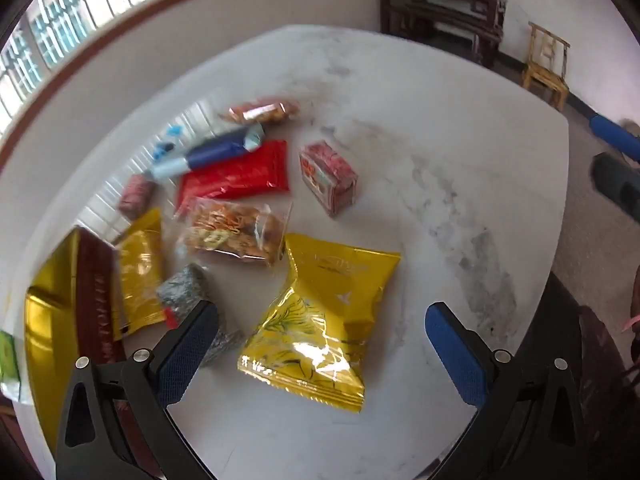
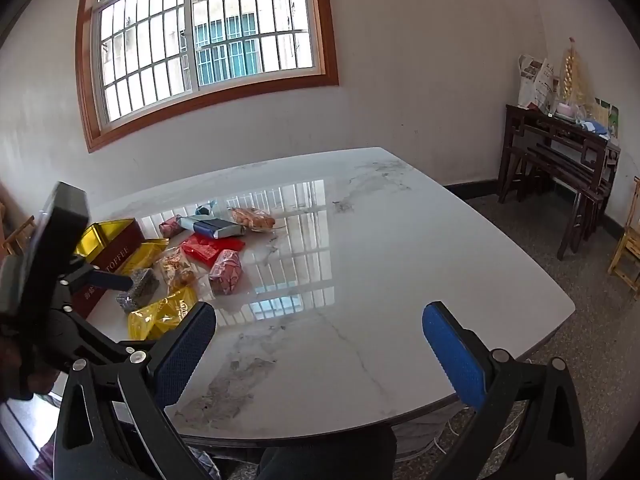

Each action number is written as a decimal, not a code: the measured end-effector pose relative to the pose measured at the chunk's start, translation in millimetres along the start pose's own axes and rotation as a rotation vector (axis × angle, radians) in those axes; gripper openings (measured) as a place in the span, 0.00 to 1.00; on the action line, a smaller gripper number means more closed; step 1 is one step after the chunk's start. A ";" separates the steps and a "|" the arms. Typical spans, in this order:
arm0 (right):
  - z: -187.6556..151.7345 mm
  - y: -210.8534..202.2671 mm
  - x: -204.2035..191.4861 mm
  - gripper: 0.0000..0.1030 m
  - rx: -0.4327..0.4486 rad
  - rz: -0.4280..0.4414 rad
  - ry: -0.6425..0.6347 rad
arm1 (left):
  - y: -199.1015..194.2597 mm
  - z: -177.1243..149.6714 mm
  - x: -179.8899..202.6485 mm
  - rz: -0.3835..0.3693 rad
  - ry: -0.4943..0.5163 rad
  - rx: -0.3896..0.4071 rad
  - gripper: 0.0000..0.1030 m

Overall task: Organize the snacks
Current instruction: 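Grasp the yellow pastry packet with the left gripper while the right grasps the pink candy, then carry the yellow packet into the gold tray and open the left gripper, then carry the pink candy into the gold tray and open the right gripper, then grasp the dark speckled bar with the left gripper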

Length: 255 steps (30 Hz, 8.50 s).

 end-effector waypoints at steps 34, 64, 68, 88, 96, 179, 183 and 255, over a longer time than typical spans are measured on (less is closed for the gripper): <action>13.7 85.7 -14.2 1.00 -0.187 0.172 0.022 | -30.2 -18.3 -11.5 0.018 -0.202 0.044 0.51; 67.5 175.0 186.0 0.19 -0.206 -0.287 0.282 | -87.9 -45.9 -218.6 0.239 -0.600 0.100 0.51; 66.9 176.2 210.6 0.19 -0.188 -0.306 0.365 | -65.2 -57.6 -251.0 0.289 -0.644 0.068 0.51; 67.3 189.6 206.1 0.20 -0.229 -0.311 0.304 | -1.0 -72.2 -275.7 0.360 -0.568 -0.005 0.51; 66.6 190.5 206.1 0.20 -0.239 -0.328 0.287 | 8.5 -77.7 -282.0 0.361 -0.557 -0.024 0.51; 88.3 169.7 -248.0 0.20 -0.277 0.538 -0.096 | -82.6 -151.3 -257.1 0.400 -0.651 0.023 0.67; 87.9 195.5 -285.9 0.20 -0.326 0.573 -0.150 | -84.6 -157.9 -261.8 0.400 -0.663 0.019 0.67; 24.3 140.2 31.0 0.58 -0.131 0.121 0.050 | 33.1 -6.7 -101.6 -0.066 -0.520 -0.182 0.64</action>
Point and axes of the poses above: each gripper's, at about its wrist camera, not at the fingertips, and y roughly the way its jaws point, x to its right, z to its top, the point moved 5 cm from there along y, roughly the way its jaws point, and after that the axes turned 11 degrees about z, right-handed, at the moved point
